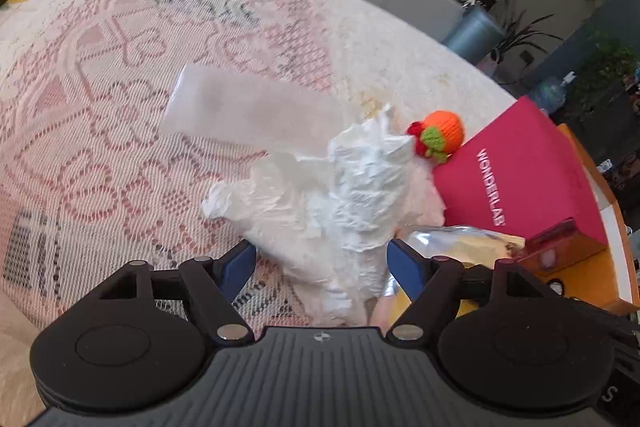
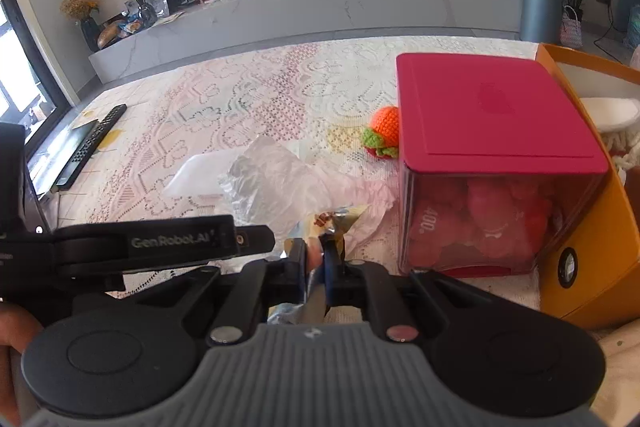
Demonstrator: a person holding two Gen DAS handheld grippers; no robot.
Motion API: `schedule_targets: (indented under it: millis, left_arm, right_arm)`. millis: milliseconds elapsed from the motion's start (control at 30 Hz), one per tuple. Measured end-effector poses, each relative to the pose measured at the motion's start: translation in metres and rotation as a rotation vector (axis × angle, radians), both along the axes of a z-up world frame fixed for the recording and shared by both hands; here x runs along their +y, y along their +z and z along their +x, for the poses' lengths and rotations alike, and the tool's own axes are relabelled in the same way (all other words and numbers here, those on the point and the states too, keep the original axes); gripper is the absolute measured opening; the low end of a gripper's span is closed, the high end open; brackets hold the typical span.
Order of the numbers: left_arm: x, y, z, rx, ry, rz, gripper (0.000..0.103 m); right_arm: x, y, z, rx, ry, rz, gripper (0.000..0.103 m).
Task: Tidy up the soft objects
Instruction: 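Grasp the white tissue with the left tool while the right tool grasps the snack packet, then carry the tissue and snack packet into the orange box and open both tools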
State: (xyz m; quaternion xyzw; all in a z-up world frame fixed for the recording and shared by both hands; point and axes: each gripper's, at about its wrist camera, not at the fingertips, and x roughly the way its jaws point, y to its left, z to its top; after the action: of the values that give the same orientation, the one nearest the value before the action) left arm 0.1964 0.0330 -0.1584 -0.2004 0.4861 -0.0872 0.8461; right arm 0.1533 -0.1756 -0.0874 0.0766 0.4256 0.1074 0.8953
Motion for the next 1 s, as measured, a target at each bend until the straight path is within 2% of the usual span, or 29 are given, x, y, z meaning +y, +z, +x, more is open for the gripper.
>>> schedule_targets:
  millis: [133,200,267,333,400,467,533,600,733,1000]
  left_arm:
    - [-0.002,0.003,0.003,-0.030,0.010,-0.044,0.087]
    - [-0.010,0.003,0.011,-0.031,0.004,-0.040,0.085]
    - [-0.021,0.004,0.015,-0.054,-0.015,-0.002,0.076]
    - [-0.028,0.003,0.016,-0.074,-0.035,0.041,0.056]
    - [-0.031,0.002,0.015,-0.074,-0.037,0.086,0.042]
    - [-0.030,0.001,0.013,-0.082,-0.041,0.090,0.037]
    - [-0.032,0.002,0.011,-0.095,-0.051,0.102,0.025]
    - [-0.035,0.004,0.007,-0.119,-0.061,0.115,0.019]
    - [-0.038,0.010,-0.001,-0.152,-0.072,0.140,0.014]
    - [-0.038,0.035,-0.026,-0.233,-0.093,0.224,0.013]
  right_arm:
    - [0.002,-0.004,0.000,-0.006,0.003,-0.018,0.007]
    - [0.004,-0.005,0.000,-0.010,0.004,-0.031,0.007]
    - [0.004,-0.006,0.000,-0.007,0.001,-0.029,0.007]
    - [0.002,-0.007,0.001,0.000,-0.006,-0.022,0.007]
    - [0.000,-0.009,0.001,0.008,-0.018,-0.013,0.007]
    - [-0.002,-0.011,0.001,0.014,-0.027,0.001,0.007]
    - [-0.002,-0.012,0.002,0.015,-0.032,0.006,0.008]
    - [-0.001,-0.012,0.002,0.014,-0.034,0.009,0.008]
    - [-0.004,-0.011,0.001,0.014,-0.037,0.027,0.007]
    - [-0.013,0.006,-0.014,-0.021,-0.041,0.060,0.006]
